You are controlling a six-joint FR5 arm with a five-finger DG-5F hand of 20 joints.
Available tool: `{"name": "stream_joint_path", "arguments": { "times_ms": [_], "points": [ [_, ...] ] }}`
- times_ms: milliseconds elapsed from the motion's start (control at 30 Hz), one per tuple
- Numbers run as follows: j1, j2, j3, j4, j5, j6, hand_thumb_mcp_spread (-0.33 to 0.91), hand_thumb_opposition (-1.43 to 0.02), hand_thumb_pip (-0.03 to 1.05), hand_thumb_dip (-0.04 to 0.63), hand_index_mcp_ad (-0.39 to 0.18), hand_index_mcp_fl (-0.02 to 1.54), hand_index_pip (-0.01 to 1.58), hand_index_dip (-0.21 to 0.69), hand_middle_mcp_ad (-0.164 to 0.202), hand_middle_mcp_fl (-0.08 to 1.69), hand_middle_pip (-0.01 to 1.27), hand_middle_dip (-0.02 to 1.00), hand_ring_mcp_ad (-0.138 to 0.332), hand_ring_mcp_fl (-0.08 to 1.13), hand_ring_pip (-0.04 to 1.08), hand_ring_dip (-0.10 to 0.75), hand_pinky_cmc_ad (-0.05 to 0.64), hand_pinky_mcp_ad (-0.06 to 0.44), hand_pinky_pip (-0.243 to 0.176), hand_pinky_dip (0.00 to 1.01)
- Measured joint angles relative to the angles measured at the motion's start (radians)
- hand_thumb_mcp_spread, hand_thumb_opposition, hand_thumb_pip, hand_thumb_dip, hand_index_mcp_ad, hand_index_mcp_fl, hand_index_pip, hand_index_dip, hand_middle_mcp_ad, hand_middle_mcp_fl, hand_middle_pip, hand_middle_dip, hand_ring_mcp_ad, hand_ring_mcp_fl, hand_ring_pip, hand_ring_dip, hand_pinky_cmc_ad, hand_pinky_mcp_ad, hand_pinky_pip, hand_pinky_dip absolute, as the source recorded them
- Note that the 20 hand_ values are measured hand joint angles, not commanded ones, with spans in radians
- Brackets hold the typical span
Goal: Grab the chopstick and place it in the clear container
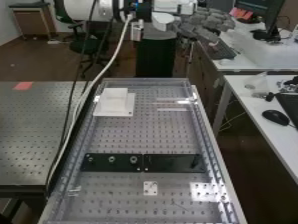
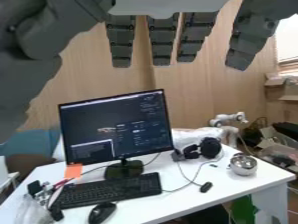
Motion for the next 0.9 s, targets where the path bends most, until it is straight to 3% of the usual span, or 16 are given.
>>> {"name": "stream_joint_path", "arguments": {
  "times_ms": [900],
  "points": [
    [0.001, 0.014, -0.020, 0.031, 0.000, -0.008, 0.13, -0.62, 0.44, 0.000, -0.141, 0.11, 0.07, 0.213, 0.075, -0.01, 0.14, 0.22, 0.072, 0.00, 0.09, 0.101, 0.358, 0.328, -0.124, 0.18]
  ]
}}
